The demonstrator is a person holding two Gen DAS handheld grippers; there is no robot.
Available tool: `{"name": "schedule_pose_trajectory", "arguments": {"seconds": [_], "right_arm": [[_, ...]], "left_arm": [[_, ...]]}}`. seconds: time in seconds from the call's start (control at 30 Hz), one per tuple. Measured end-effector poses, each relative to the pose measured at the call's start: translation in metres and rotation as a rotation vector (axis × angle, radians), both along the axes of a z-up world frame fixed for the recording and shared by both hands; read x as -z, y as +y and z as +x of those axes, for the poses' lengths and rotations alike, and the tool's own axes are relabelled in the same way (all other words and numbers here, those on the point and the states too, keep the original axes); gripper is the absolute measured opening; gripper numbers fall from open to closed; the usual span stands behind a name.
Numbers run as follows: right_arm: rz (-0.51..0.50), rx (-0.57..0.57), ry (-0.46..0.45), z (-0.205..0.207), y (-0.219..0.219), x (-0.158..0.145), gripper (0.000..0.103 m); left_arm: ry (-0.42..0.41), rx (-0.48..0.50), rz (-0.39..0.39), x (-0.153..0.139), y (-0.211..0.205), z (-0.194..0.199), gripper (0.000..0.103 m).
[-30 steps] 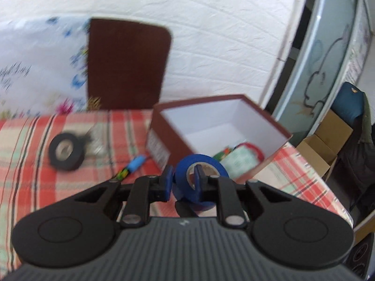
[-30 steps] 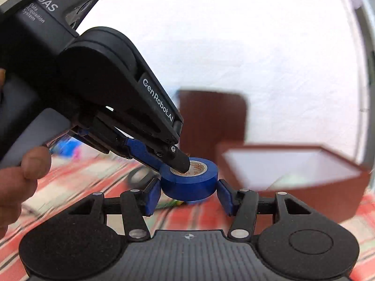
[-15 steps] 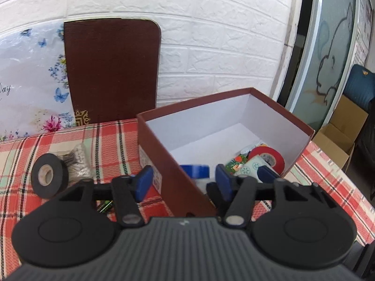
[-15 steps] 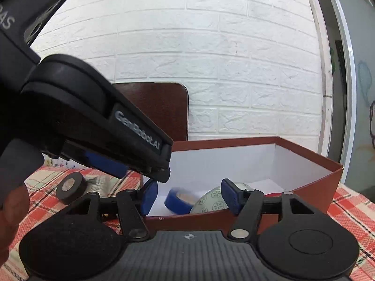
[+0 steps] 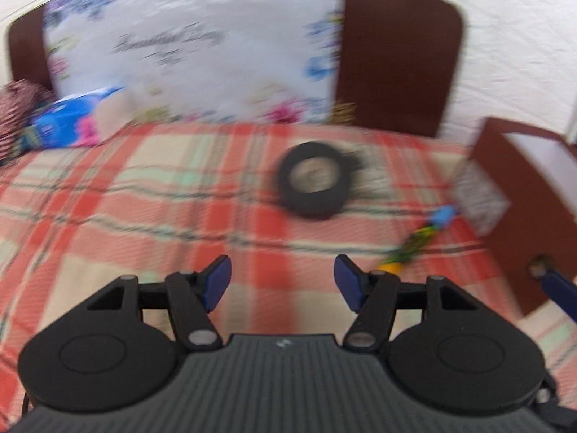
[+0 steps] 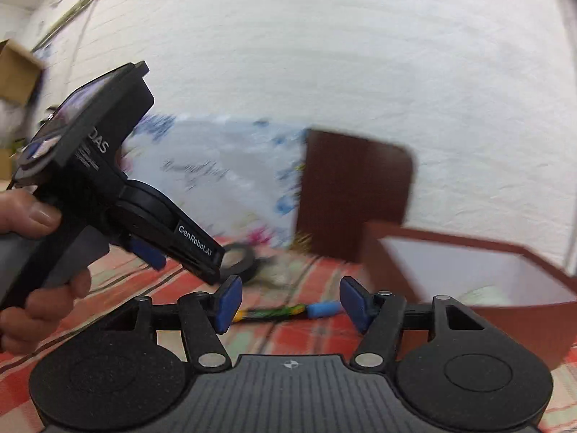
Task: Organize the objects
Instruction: 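Grasp the blue-capped marker with the right gripper, then grasp the marker with the left gripper while the right gripper holds it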
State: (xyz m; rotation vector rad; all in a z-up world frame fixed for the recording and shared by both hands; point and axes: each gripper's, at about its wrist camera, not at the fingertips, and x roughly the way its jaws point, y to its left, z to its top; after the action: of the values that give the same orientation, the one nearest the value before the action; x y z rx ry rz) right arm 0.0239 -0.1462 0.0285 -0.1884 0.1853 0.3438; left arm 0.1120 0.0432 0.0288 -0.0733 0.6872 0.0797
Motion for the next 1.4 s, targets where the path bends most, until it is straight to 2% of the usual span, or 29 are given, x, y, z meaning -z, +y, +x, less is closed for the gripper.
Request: {"name": "schedule_pose_trajectory", "arguments": {"seconds": [0.07,0.13,0.17,0.23,0.27,0.47,0.57,0.6,0.67,0.73,0.83,0.97,1.13,1.23,1.33,1.4], "right_arm": [[-0.018,-0.033,0.097,0.014,0.014,0.008,0.055],[-0.006,-0.020,0.197,0.031,0.023,0.014,0.055],[0.026,-0.002,0.242,0.047,0.020,0.016,0.055],[0.098,0.048,0.304,0.056,0.021,0.019,0.059],[0.118,0.078,0.322,0.065,0.019,0.020,0.064],[0.228,0.174,0.428,0.129,0.027,0.029,0.080],[0.198,0.188,0.432,0.143,0.042,0.033,0.083],[0.165,0.182,0.428,0.147,0.049,0.033,0.080],[0.103,0.161,0.408,0.144,0.060,0.033,0.048],[0.079,0.134,0.395,0.138,0.064,0.032,0.031],[0.077,0.126,0.392,0.128,0.059,0.032,0.019],[0.086,0.095,0.403,0.105,0.044,0.031,0.017],[0.077,0.020,0.433,0.051,0.021,0.031,0.017],[0.098,0.001,0.448,0.019,0.009,0.032,0.017],[0.144,-0.001,0.461,0.009,0.001,0.033,0.017],[0.180,-0.002,0.472,0.011,-0.005,0.033,0.016]], "left_arm": [[0.035,-0.058,0.026,0.018,0.024,0.000,0.065],[-0.019,-0.053,0.040,0.030,0.039,-0.008,0.076],[-0.032,-0.047,0.065,0.034,0.039,-0.010,0.079],[-0.050,-0.049,0.061,0.038,0.041,-0.009,0.085],[-0.050,-0.049,0.064,0.038,0.040,-0.007,0.086],[-0.070,-0.039,0.051,0.042,0.040,-0.001,0.090],[-0.072,-0.034,0.049,0.039,0.033,-0.007,0.092],[-0.073,-0.032,0.050,0.039,0.033,-0.007,0.093],[-0.073,-0.031,0.051,0.040,0.034,-0.007,0.093],[-0.073,-0.032,0.051,0.040,0.034,-0.007,0.093],[-0.073,-0.032,0.052,0.040,0.035,-0.006,0.094],[-0.073,-0.031,0.052,0.041,0.037,-0.006,0.094],[-0.070,-0.030,0.057,0.041,0.036,-0.005,0.095],[-0.062,-0.033,0.073,0.041,0.033,-0.005,0.095],[-0.025,-0.059,0.097,0.037,0.026,-0.006,0.095],[0.013,-0.063,0.036,0.032,0.020,-0.013,0.095]]}}
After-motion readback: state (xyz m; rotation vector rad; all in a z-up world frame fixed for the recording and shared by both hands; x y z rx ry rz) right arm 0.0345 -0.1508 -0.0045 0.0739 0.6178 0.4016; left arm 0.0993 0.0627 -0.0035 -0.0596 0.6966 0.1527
